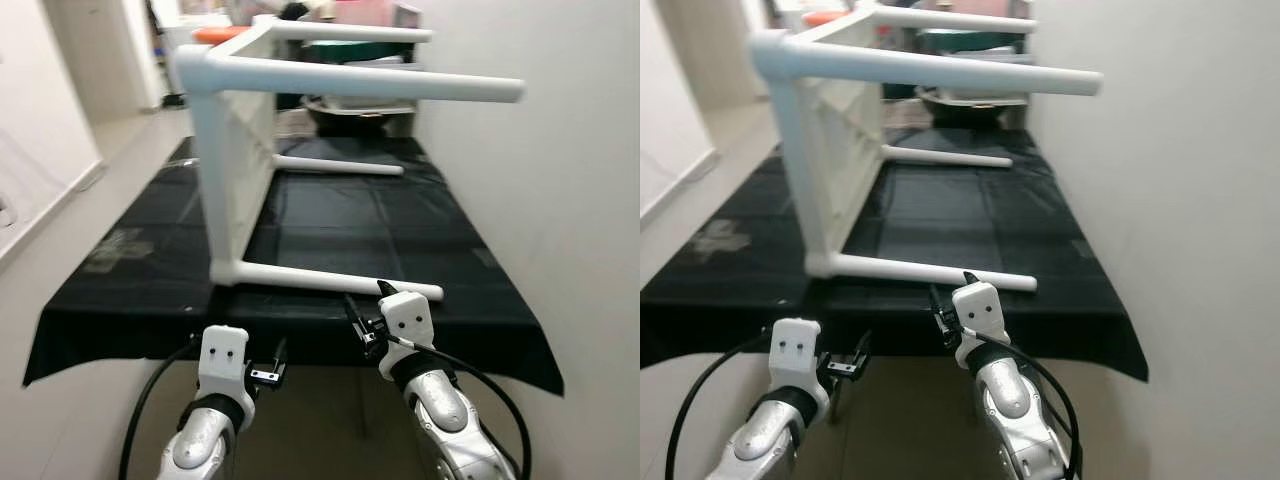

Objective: Building children table

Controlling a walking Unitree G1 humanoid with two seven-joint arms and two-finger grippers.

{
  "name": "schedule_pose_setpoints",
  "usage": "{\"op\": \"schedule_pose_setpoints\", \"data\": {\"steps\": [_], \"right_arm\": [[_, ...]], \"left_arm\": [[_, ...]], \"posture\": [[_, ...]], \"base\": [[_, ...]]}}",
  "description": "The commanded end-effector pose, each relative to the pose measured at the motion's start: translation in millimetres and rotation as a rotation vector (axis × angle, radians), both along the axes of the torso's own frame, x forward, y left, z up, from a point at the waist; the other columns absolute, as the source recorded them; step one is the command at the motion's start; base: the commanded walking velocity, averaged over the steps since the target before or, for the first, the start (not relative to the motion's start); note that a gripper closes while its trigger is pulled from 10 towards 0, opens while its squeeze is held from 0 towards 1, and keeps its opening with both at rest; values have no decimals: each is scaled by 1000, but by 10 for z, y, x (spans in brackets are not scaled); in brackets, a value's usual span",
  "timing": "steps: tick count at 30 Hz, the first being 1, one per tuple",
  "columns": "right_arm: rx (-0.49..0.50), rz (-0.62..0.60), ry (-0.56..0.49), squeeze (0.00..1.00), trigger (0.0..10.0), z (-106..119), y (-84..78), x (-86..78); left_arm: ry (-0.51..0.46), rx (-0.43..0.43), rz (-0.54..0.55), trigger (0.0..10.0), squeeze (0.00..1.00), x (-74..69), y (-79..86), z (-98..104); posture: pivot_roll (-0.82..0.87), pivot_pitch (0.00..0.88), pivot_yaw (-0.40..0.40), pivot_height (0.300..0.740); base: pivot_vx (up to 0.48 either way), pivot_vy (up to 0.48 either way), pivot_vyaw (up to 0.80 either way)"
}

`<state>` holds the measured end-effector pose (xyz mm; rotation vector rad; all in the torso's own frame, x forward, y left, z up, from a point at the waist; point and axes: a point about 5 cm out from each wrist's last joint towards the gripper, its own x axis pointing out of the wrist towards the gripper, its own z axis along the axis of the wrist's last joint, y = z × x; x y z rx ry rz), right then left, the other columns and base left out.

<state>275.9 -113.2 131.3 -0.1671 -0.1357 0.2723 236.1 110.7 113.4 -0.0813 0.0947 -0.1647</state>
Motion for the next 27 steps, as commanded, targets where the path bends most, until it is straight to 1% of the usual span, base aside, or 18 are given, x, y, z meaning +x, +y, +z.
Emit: {"op": "schedule_pose_setpoints", "data": {"steps": [1, 5, 23, 27], "right_arm": [[-1, -16, -1, 0, 10000, -15, -15, 11], [15, -44, -4, 0, 10000, -21, -56, 32], [16, -63, -1, 0, 10000, -53, -63, 47], [18, -66, -2, 0, 10000, -50, -66, 50]], "left_arm": [[6, 15, 9, 10000, 0, 12, 22, -33], [-7, 22, 5, 10000, 0, 26, 33, -25], [-12, 16, -5, 10000, 0, 28, 34, -32], [-13, 7, -2, 10000, 0, 26, 37, -29]], "posture": [[34, 0, -39, 740], [33, 0, -37, 740], [36, 0, -32, 740], [34, 0, -31, 740]], "base": [[0, 0, 0], [292, 0, 0], [322, 0, 0], [0, 0, 0]]}}
